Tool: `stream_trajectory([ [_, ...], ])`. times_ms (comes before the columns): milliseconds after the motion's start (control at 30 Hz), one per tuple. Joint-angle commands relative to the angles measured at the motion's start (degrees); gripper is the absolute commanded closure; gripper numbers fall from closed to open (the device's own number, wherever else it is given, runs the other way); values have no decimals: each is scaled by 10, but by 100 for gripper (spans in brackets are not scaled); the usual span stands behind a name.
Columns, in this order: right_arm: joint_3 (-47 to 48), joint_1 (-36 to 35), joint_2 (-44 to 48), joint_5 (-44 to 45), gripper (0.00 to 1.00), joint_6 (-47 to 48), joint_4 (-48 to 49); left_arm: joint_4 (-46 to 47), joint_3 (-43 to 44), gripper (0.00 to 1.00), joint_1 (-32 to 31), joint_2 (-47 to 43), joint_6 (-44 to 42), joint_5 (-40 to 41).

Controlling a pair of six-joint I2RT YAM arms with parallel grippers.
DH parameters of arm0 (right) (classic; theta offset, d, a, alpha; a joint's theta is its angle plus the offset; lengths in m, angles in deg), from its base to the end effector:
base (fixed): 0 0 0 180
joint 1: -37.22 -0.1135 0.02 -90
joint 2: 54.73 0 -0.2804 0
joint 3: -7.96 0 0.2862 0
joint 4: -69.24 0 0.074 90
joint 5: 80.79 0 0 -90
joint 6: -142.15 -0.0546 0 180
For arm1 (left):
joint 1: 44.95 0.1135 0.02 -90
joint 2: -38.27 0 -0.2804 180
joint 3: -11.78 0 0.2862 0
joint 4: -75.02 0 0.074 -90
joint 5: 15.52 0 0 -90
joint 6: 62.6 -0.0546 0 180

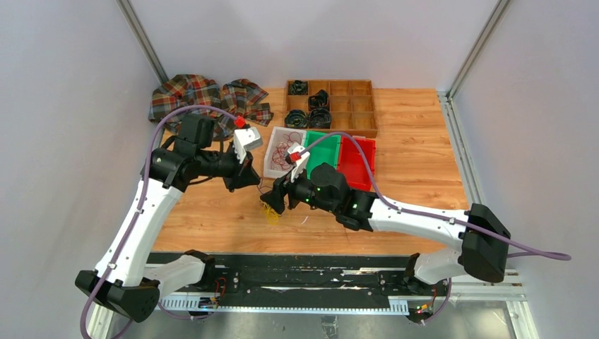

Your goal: Untangle the cables

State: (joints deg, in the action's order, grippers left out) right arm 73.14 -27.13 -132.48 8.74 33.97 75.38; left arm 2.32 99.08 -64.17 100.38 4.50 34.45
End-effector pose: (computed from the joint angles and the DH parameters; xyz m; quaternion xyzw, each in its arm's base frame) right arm 0.1587 0.3316 0.3108 -0.2949 0.6849 0.4418 0.4988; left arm 0.2019 -0.1076 0.3977 0.4304 0.7727 -0.3079 0.3505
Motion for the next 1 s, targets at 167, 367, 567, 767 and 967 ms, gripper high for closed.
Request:
stream_trajectory([
  [167, 57, -15, -70, -6, 40, -9, 29, -13, 43, 97, -1, -5, 31, -25],
  [367, 40, -14, -112, 3, 49, -33, 55, -13, 71, 98, -1, -10, 54, -33],
  [567, 0, -5, -139, 9, 57, -56, 76, -17, 108, 99, -1, -12, 69, -34],
  [767, -67, -2, -150, 32, 60, -73, 92, -17, 175, 99, -1, 1, 71, -10],
  [967, -85, -2, -181, 31, 60, -95, 92, -17, 283, 99, -1, 29, 81, 27],
])
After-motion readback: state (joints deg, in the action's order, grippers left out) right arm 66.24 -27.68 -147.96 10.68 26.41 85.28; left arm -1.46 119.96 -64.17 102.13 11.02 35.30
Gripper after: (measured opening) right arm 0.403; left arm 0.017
